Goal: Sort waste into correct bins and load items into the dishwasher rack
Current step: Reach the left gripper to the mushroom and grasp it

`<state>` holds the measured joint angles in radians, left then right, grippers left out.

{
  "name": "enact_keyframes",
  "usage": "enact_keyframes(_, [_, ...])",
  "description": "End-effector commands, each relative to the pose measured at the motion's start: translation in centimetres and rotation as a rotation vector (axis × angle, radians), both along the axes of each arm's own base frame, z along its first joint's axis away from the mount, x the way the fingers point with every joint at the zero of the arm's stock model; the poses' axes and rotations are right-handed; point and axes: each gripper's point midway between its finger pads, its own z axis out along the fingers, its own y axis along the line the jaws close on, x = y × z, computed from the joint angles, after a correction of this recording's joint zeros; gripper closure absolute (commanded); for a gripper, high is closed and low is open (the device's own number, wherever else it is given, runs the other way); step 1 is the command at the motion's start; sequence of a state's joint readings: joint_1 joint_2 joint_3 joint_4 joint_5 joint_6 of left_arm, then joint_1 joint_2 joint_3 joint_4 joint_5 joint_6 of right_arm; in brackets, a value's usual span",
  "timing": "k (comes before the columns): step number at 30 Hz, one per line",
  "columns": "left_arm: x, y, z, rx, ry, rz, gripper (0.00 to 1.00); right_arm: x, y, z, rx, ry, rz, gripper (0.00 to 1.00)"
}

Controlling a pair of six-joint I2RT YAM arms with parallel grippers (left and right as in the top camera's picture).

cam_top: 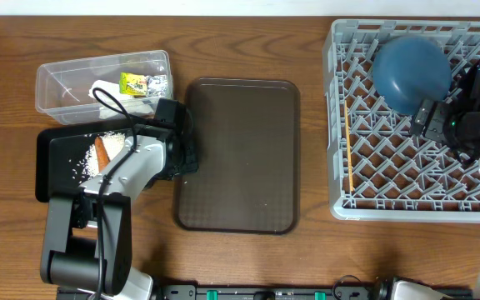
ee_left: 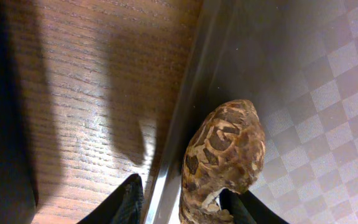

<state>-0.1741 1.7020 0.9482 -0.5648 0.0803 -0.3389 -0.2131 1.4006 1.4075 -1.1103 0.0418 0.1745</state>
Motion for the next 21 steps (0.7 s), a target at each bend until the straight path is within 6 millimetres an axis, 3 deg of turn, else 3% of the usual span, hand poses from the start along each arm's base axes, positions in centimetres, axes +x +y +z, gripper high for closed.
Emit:
enact_keyframes(1, [0.5,0.4,0.7,0.014,-0.026,0.001,0.60,0.0,-0.3,-0.1,-0.013,0.009,0.001,0.04])
enact_keyframes(14, [1.1,0.9,2.2,0.048,-0.085,0.005,0.58,0.0,-0.3,-0.1,-0.013,0.008,0.001,0.04])
enact_keyframes(21, [0.9,-1.4,2.2,0.048,-0.097,-0.081,0.59,0.0,-0.3,-0.1,-0.013,0.009,0.001,0.04])
